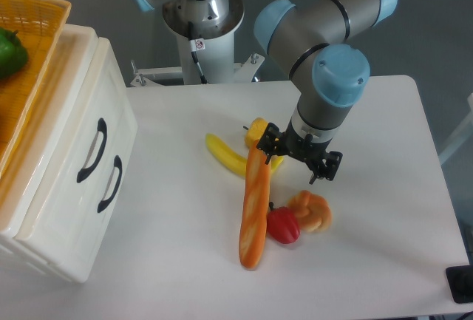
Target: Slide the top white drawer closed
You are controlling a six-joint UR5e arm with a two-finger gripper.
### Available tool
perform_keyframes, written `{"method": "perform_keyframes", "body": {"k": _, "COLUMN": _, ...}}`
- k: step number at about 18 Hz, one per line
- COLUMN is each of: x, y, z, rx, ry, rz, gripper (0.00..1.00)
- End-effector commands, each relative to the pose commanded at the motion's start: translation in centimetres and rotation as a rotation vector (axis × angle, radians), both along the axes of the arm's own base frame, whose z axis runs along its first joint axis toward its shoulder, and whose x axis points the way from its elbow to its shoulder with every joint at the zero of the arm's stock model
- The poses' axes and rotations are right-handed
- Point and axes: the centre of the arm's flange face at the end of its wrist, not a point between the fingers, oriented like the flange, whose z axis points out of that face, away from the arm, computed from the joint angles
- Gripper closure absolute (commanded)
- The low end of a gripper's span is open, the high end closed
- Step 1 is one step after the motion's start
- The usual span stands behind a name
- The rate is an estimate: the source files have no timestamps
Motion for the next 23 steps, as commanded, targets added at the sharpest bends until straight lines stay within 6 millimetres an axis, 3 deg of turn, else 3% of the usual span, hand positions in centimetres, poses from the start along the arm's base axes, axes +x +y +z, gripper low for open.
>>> {"method": "perform_keyframes", "body": {"k": 11, "x": 0.7, "y": 1.7, "z": 1.3, "rx": 0.041, "ry": 0.063, "rz": -0.037, "gripper": 0.0}}
{"method": "perform_keyframes", "body": {"k": 23, "x": 0.6, "y": 1.7, "z": 1.6, "rx": 0.048, "ry": 0.077, "rz": -0.037, "gripper": 0.0}}
